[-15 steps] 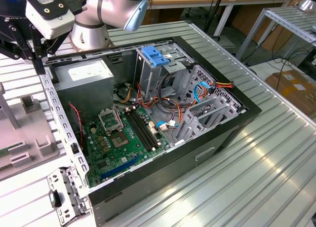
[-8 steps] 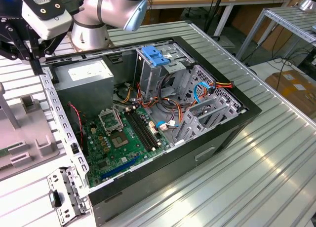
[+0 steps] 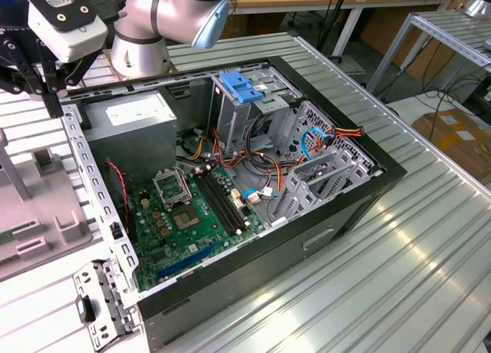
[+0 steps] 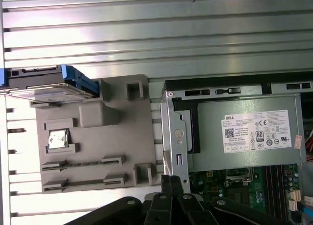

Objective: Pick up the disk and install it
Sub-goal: 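Reach for the disk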

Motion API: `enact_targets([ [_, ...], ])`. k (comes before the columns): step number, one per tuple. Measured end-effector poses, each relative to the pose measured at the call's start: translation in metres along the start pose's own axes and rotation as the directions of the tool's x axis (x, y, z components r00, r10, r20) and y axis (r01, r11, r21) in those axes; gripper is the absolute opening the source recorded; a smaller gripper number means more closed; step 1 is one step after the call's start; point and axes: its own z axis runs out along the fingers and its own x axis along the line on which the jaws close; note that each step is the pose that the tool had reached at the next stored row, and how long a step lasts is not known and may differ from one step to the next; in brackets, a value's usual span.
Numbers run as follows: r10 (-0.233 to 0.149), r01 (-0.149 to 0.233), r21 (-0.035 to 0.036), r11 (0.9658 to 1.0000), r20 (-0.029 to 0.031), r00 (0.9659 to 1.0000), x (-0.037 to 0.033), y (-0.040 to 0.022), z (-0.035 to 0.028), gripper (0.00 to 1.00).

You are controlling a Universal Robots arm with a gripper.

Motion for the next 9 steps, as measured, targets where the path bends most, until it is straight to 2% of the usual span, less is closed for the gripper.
enact_targets([
  [9,0.0,0.0,0.0001,1.0,0.0,1.0,0.0057,-0.0004,-0.0001,0.11],
])
